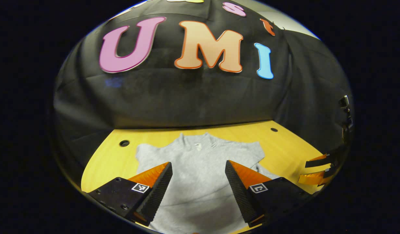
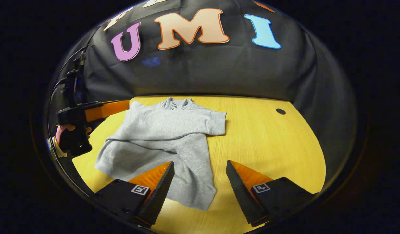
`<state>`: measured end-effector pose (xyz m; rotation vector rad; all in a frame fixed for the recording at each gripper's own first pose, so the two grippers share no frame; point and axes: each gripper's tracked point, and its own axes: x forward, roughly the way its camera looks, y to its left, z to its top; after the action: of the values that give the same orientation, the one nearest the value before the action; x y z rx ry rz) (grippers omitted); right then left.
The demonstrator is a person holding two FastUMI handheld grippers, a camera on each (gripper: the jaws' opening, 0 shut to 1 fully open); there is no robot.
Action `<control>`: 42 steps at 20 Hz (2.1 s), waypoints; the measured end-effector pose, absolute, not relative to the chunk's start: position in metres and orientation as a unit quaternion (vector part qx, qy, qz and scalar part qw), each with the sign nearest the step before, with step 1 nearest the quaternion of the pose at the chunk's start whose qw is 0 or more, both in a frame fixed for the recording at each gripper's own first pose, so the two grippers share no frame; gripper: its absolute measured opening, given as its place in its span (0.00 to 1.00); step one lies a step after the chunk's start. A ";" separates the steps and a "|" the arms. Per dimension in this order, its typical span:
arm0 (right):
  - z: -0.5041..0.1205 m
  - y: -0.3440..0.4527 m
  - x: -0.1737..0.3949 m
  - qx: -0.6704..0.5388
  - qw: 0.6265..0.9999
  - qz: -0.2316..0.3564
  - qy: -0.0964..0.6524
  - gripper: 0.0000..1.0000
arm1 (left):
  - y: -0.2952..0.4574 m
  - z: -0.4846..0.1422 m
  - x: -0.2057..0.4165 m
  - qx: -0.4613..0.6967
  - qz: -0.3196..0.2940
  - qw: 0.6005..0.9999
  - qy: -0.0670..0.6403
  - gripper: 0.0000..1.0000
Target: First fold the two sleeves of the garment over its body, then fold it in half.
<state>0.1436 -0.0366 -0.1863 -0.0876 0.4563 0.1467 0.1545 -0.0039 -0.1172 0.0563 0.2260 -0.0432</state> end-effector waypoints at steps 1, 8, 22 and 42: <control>-0.195 -0.035 0.140 -0.044 0.969 0.076 0.233 0.97 | 0.010 -0.125 0.139 0.026 -0.008 0.992 0.121 0.95; -0.249 -0.039 0.121 -0.051 0.956 0.081 0.277 0.97 | 0.055 -0.203 0.032 -0.016 0.059 0.979 0.195 0.95; -0.282 -0.033 0.120 -0.092 0.949 0.083 0.290 0.99 | 0.039 -0.282 0.014 -0.014 0.100 0.961 0.257 0.98; -0.261 -0.016 0.127 -0.045 0.954 0.080 0.287 0.04 | 0.023 -0.263 0.035 -0.039 0.066 0.968 0.239 0.00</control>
<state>0.1269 -0.0160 -0.2609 -0.0912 0.5830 0.1626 0.0355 0.0227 -0.2633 -0.0783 0.4840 0.1334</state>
